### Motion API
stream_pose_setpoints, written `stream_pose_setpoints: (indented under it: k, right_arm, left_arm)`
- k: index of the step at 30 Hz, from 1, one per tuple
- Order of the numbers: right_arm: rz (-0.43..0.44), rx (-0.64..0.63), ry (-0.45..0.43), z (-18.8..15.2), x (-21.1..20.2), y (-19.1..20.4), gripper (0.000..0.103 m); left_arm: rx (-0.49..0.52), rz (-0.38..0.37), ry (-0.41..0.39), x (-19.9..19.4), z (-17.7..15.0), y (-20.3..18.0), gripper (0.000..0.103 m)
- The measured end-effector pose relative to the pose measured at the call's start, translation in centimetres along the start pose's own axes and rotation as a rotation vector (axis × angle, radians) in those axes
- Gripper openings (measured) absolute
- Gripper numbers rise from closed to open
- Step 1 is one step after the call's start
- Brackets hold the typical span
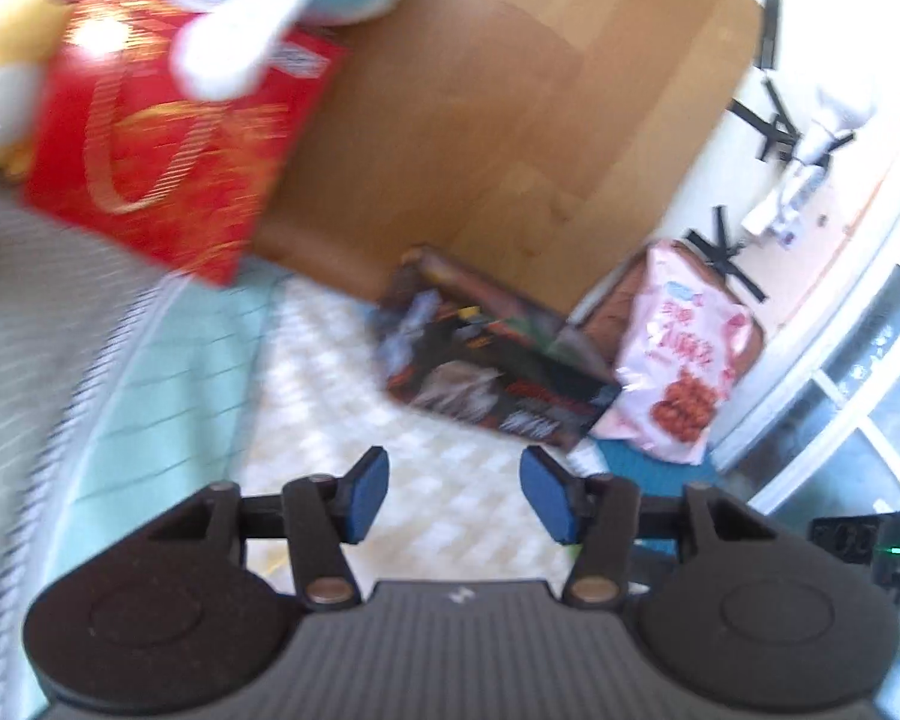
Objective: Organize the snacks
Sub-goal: 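Grasp the green leaf-print pack with the left gripper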
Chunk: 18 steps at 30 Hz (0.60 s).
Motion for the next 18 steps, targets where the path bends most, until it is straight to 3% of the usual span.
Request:
stream_pose_setpoints:
  k: [7,13,15,17,18]
  right_arm:
    - [0.0,-0.327,0.135,-6.1,2.9,6.4,0.06]
    - [-0.076,-0.474,0.183,-9.0,5.9,7.7,0.06]
    - [-0.111,-0.495,0.188,-9.2,6.8,7.5,0.058]
    - [-0.12,-0.487,0.206,-9.3,7.3,7.3,0.035]
    - [-0.123,-0.489,0.203,-9.3,6.8,7.2,0.033]
  left_arm:
    - [-0.119,0.021,0.046,-3.1,-4.1,3.9,0.054]
    - [-0.104,-0.042,0.102,-1.9,-6.1,3.1,0.051]
    - [-0.088,-0.032,0.118,-1.2,-6.4,2.7,0.049]
    - [-0.075,-0.045,0.132,-0.8,-6.7,2.1,0.044]
    - [-0.068,-0.048,0.133,-0.8,-6.8,1.8,0.044]
Point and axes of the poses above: each gripper's, at about its wrist camera, not at the fingertips, and x roughly the way its jaws point, y to its left, z to its top, the point moved 7 cm from there along x, roughly the way its jaws point, and after that the axes turned 10 degrees about x, right-handed, at the moved point
